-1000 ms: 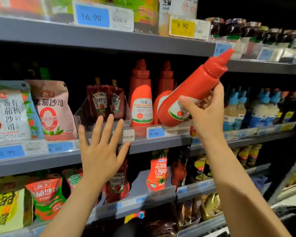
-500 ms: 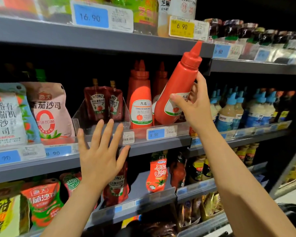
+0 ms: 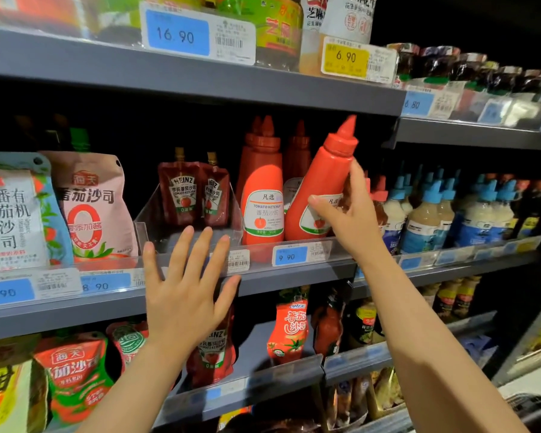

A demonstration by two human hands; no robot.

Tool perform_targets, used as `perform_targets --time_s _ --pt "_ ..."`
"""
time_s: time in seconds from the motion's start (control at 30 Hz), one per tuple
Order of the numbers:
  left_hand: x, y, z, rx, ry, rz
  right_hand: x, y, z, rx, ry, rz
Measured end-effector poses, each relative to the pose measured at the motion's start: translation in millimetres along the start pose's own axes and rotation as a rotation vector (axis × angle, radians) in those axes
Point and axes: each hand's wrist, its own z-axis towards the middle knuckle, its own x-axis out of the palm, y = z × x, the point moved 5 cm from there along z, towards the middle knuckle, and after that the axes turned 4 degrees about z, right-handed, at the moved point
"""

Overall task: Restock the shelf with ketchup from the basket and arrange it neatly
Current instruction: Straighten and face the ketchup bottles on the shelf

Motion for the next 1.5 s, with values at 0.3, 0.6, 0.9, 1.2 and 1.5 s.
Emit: perform_targets --time_s 0.3,0.6,0.9,1.2,1.5 --pt "-3 -1 0 -0.004 -0.01 -0.032 8 -21 14 0.221 0.118 -0.144" --pt "-24 -24 -2 -0.111 0.117 -0.334 -41 15 -97 0.074 -0.016 -0.415" --pt "-131 -298 -42 0.173 0.517 -1.51 -243 -29 -349 0.727 -0.624 -0.527" --pt "-130 -453 -176 0.329 1.428 -1.298 -293 -137 -505 1.705 -0.462 -0.624" --pt "-83 -490 -203 0.374 1.434 -1.079 -252 -178 -513 1.717 -0.421 -0.876"
